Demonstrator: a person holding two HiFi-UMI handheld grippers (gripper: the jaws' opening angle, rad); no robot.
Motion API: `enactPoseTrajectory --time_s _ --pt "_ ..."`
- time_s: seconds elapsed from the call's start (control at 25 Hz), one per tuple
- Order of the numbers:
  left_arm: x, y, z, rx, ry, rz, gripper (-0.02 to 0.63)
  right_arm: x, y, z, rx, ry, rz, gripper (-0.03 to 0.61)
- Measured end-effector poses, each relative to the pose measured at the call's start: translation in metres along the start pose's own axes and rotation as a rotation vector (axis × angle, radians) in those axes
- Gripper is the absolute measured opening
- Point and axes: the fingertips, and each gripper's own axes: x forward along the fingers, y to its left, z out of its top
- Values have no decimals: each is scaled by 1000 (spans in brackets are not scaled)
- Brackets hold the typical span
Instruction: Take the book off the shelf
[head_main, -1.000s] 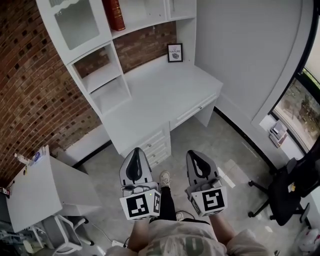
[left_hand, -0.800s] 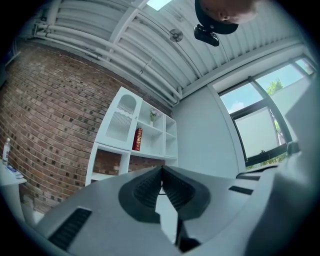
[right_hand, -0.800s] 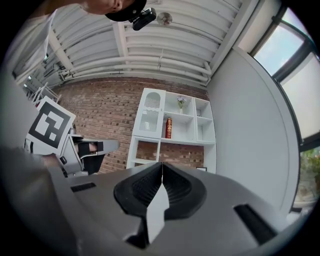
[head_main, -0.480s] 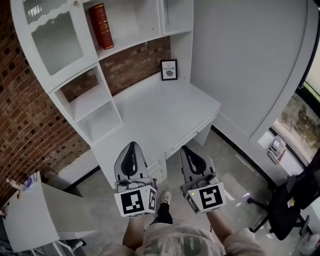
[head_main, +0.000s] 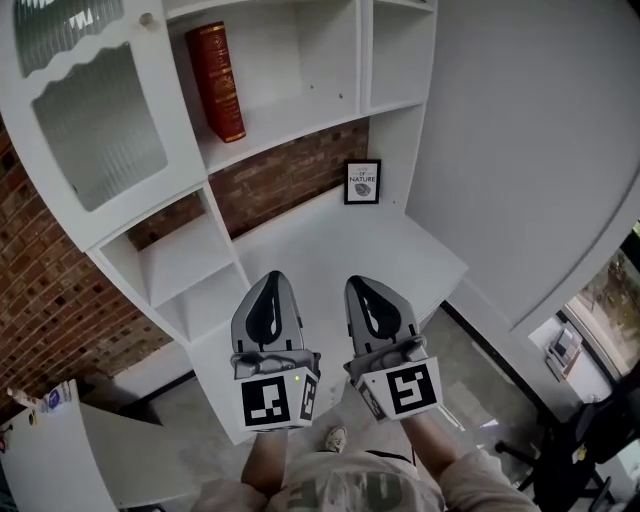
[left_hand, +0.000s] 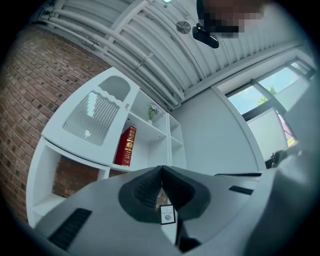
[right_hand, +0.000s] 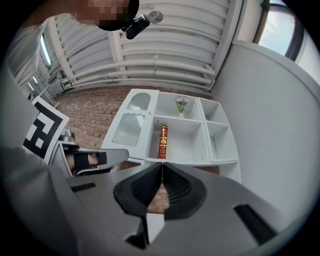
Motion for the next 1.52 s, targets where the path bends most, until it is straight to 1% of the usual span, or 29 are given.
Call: enactPoseTrajectory --time_s 0.08,0.24,0.36,0.56,0.72,0.84,0.92,1.08,1.12,1.16,1.2,1.28,1.4,1.44,1.52 --pt "16 3 -4 2 12 -6 12 14 -7 -5 11 8 -4 17" --pt "34 2 -14 9 17 7 12 31 -20 -3 34 -21 -15 17" --pt "43 -1 -14 11 19 32 12 44 -27 0 54 -23 6 17" --pt "53 -3 -8 44 24 69 12 57 -38 -3 50 0 35 17" --pt "58 -2 -7 58 13 80 14 64 -45 -10 83 11 46 17" --pt "59 3 -7 71 11 92 12 72 -41 -12 97 16 79 17" --pt "60 9 -4 90 10 103 13 82 -37 0 107 -18 118 17" --pt "56 26 3 112 -7 138 12 119 -27 48 132 -105 223 23" --pt "54 31 1 116 -2 151 12 133 -23 57 136 -107 252 90" --pt "52 36 -1 119 4 163 12 150 -18 64 138 -100 281 225" --pt "50 40 -2 123 9 170 12 169 -13 69 140 -88 304 269" --pt "48 46 -6 130 14 180 12 212 -6 77 146 -60 326 310" --pt "44 56 -16 131 31 198 12 282 0 83 183 3 312 353" --pt "43 59 -19 130 38 203 14 306 2 83 187 33 299 357" --pt "41 64 -26 131 51 208 12 350 5 80 154 100 268 360"
